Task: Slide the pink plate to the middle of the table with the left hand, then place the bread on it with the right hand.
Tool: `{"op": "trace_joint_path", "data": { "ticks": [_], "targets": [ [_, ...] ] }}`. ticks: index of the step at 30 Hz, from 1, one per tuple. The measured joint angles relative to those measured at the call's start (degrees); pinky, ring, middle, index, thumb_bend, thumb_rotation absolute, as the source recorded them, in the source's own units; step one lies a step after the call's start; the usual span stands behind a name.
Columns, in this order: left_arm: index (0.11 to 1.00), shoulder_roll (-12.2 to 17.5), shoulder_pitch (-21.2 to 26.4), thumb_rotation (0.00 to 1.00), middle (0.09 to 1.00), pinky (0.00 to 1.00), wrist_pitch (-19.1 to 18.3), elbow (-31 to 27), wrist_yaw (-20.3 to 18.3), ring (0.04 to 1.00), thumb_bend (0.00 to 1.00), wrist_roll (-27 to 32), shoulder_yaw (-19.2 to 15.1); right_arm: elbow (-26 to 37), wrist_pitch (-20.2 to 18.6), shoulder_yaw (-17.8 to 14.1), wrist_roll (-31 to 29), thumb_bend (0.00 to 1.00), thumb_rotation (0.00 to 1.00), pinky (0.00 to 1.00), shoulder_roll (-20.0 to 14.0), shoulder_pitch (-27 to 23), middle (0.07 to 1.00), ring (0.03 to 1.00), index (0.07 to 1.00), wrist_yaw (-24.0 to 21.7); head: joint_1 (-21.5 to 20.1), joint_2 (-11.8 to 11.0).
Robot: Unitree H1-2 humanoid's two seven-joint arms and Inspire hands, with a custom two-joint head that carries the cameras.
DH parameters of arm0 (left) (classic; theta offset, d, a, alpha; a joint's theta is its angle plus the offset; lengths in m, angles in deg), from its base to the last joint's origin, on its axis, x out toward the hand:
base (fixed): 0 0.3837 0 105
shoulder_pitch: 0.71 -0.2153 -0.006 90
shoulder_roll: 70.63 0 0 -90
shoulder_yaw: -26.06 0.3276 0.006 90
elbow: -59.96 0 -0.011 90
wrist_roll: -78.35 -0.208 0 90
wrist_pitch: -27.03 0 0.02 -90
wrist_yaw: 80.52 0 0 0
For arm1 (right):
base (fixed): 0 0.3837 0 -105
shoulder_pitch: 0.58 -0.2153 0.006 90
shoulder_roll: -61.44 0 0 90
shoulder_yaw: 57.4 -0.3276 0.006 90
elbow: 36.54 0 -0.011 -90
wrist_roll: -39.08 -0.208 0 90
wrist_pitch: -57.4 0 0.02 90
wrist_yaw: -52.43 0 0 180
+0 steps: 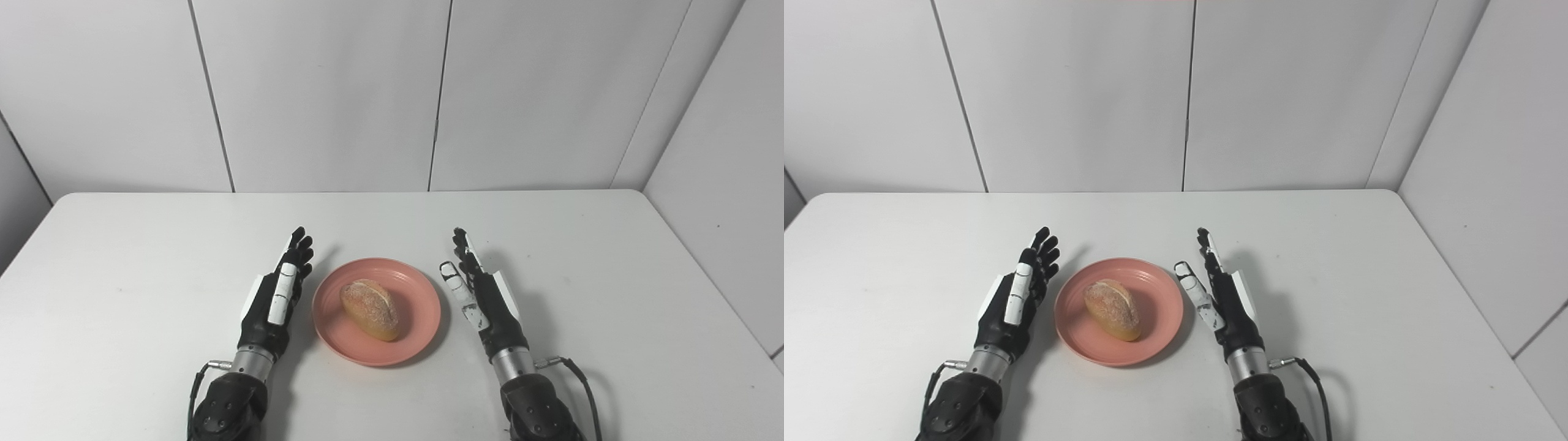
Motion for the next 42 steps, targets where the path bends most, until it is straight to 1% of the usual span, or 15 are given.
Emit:
{"op": "trace_joint_path", "data": {
  "ticks": [5,9,12,18,23,29,42],
  "targets": [
    [1.000,-0.02,-0.33,1.00,1.000,1.00,0.00,-0.42,0.62,1.000,0.76,-0.42,0.43,-1.00,0.01,-1.28,-5.35,0.60,1.00,1.00,1.07,0.00,1.000,1.000,1.000,-1.46,-0.09,0.00],
    [1.000,0.00,-0.55,1.00,1.000,1.00,-0.02,-0.70,0.60,1.000,0.76,-0.42,0.84,-1.06,0.02,-1.55,-9.50,0.58,1.00,1.00,1.28,0.02,1.000,1.000,1.000,-3.48,-0.09,0.00],
    [1.000,0.00,-0.61,1.00,1.000,1.00,-0.02,-0.78,0.60,1.000,0.75,-0.74,1.10,-0.98,0.01,-1.76,-11.44,0.58,1.00,1.00,1.38,0.14,1.000,1.000,1.000,-4.30,-0.09,0.09],
    [1.000,-0.09,-0.63,1.00,1.000,1.00,0.02,-0.76,0.75,1.000,0.75,-1.28,1.18,-0.96,0.01,-1.84,-12.23,0.60,1.00,1.00,1.38,0.35,1.000,1.000,1.000,-4.65,-0.26,0.09],
    [1.000,-0.54,-0.67,1.00,1.000,1.00,0.11,-0.76,0.98,1.000,0.76,-1.25,1.08,-0.96,0.02,-1.96,-12.52,0.58,1.00,1.00,1.45,0.35,1.000,1.000,1.000,-4.59,-0.35,0.18],
    [1.000,-1.26,-0.75,1.00,1.000,1.00,0.10,-0.81,0.94,1.000,0.75,-1.04,0.84,-0.97,0.02,-2.23,-11.88,0.61,1.00,1.00,1.67,0.35,1.000,1.000,1.000,-3.88,-0.26,0.18],
    [1.000,-1.50,-1.18,1.00,1.000,1.00,-1.22,-1.61,0.70,1.000,0.76,1.43,0.59,-1.61,0.10,-3.16,-11.80,0.61,1.00,1.00,2.12,0.34,1.000,1.000,1.000,-2.78,-0.26,0.18]
  ]
}}
